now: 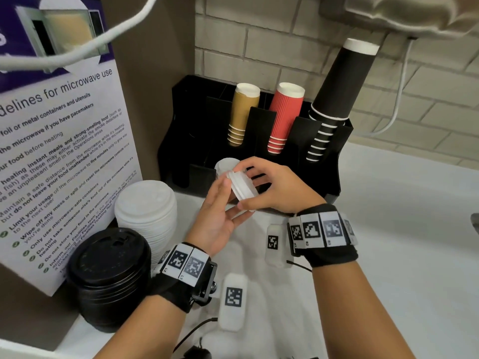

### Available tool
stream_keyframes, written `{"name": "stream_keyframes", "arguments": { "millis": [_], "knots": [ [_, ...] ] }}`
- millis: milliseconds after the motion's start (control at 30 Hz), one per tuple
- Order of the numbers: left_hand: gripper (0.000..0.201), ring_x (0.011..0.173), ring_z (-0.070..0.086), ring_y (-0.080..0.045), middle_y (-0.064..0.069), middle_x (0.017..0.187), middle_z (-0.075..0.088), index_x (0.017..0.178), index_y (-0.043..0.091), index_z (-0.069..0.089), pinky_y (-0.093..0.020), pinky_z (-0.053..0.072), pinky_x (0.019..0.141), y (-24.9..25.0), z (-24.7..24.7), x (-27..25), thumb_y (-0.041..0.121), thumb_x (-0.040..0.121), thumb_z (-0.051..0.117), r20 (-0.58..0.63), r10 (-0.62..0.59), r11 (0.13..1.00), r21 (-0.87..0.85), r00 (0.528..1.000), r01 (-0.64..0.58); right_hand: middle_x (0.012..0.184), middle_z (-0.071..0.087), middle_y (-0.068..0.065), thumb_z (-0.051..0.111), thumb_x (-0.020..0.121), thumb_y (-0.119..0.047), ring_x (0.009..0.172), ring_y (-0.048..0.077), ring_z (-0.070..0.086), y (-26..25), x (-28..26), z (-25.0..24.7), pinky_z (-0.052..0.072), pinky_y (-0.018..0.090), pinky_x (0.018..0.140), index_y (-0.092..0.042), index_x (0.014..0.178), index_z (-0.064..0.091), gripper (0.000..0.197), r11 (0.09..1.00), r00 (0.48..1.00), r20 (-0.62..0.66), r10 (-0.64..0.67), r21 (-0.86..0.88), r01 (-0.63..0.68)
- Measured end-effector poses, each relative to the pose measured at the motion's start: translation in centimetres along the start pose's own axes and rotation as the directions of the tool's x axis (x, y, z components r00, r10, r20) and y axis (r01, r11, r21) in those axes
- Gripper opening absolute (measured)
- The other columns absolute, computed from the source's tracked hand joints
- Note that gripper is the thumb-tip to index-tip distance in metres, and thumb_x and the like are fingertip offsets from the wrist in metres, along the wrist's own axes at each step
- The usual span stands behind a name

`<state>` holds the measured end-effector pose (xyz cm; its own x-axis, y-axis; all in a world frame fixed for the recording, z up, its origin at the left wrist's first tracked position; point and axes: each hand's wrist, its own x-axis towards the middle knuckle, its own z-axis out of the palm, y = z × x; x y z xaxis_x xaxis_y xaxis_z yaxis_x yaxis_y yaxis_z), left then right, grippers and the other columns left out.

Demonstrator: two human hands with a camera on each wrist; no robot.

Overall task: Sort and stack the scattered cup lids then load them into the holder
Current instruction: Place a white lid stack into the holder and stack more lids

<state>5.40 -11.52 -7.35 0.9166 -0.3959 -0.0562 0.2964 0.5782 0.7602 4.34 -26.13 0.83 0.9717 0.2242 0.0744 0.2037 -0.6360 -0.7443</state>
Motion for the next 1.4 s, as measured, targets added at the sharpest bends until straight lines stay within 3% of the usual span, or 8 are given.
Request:
{"name": "stream_keyframes", "arguments": {
  "millis": [167,267,467,733,1033,1167,1267,1400],
  "knots": [
    [0.053,0.111,0.065,-0.03,-0.015,0.125,0.06,0.121,0.014,0.048,-0.04,0.058,0.085,0.5,0.4,0.9,0.053,0.086,0.053,-0.185,-0.013,0.987,-0.16,0.983,-0.017,0.117,0.061,0.0,0.086,0.064,-0.02,0.106,0.016,0.058,-0.4,3.9,-0.5,0.051,0.033,0.09,-0.021,0.118,0.059,0.06,0.99,0.985,-0.139,-0.102,-0.106,0.088],
    [0.034,0.11,0.063,-0.028,-0.012,0.119,0.06,0.108,0.015,0.054,-0.036,0.054,0.084,0.2,-0.1,1.1,0.046,0.098,0.047,-0.276,-0.046,0.985,-0.174,0.96,-0.003,0.119,0.056,0.007,0.083,0.067,-0.023,0.107,0.023,0.054,-0.2,7.3,-0.6,0.04,0.023,0.083,-0.022,0.125,0.055,0.064,0.962,0.969,-0.233,-0.083,-0.273,0.016],
    [0.03,0.095,0.063,-0.023,-0.009,0.109,0.061,0.099,0.015,0.06,-0.033,0.053,0.081,0.0,-1.3,0.4,0.041,0.099,0.048,-0.36,-0.068,0.993,-0.112,0.93,0.03,0.135,0.048,0.009,0.074,0.075,-0.029,0.118,0.029,0.05,1.0,10.5,1.7,0.042,0.043,0.097,-0.031,0.139,0.043,0.072,0.755,0.997,-0.055,0.061,-0.65,-0.083],
    [0.033,0.09,0.062,-0.022,-0.006,0.101,0.061,0.095,0.014,0.062,-0.032,0.052,0.076,-0.1,-1.4,-0.1,0.043,0.1,0.046,-0.361,-0.086,0.995,-0.076,0.929,0.063,0.133,0.048,0.007,0.07,0.078,-0.04,0.119,0.027,0.049,2.6,10.6,3.1,0.027,0.042,0.101,-0.032,0.146,0.03,0.079,0.556,0.994,-0.022,0.106,-0.828,-0.078],
    [0.033,0.091,0.063,-0.023,-0.007,0.102,0.062,0.096,0.014,0.062,-0.033,0.052,0.077,-0.4,-1.1,-0.4,0.042,0.1,0.046,-0.362,-0.099,0.995,-0.055,0.927,0.085,0.13,0.047,0.005,0.065,0.084,-0.021,0.121,0.025,0.044,2.4,9.5,4.5,0.031,0.039,0.099,-0.019,0.136,0.044,0.056,0.585,0.999,-0.022,0.028,-0.81,-0.035],
    [0.033,0.092,0.064,-0.023,-0.006,0.104,0.062,0.096,0.015,0.063,-0.032,0.051,0.075,-0.6,-1.0,-0.4,0.043,0.099,0.046,-0.355,-0.107,0.994,-0.05,0.929,0.096,0.131,0.046,0.007,0.068,0.084,-0.027,0.123,0.026,0.042,1.2,7.5,3.7,0.038,0.039,0.099,-0.019,0.138,0.045,0.059,0.787,0.993,-0.112,-0.025,-0.615,-0.049],
    [0.034,0.091,0.063,-0.022,-0.005,0.103,0.062,0.095,0.016,0.063,-0.031,0.051,0.074,-0.7,-1.1,-0.4,0.045,0.099,0.047,-0.34,-0.115,0.993,-0.053,0.933,0.104,0.105,0.058,0.01,0.069,0.083,-0.024,0.099,0.024,0.057,1.3,3.4,1.4,0.047,0.036,0.083,-0.011,0.104,0.061,0.026,0.958,0.897,-0.44,-0.044,-0.273,-0.087],
    [0.034,0.092,0.064,-0.021,-0.004,0.104,0.062,0.095,0.016,0.063,-0.031,0.051,0.075,-0.7,-1.6,-0.4,0.046,0.099,0.046,-0.338,-0.115,0.993,-0.043,0.934,0.107,0.077,0.057,0.002,0.069,0.083,-0.026,0.088,0.023,0.054,4.5,-3.0,-2.2,0.036,0.028,0.072,-0.015,0.07,0.052,0.024,0.89,0.853,-0.44,0.28,-0.213,-0.402]
  ]
}}
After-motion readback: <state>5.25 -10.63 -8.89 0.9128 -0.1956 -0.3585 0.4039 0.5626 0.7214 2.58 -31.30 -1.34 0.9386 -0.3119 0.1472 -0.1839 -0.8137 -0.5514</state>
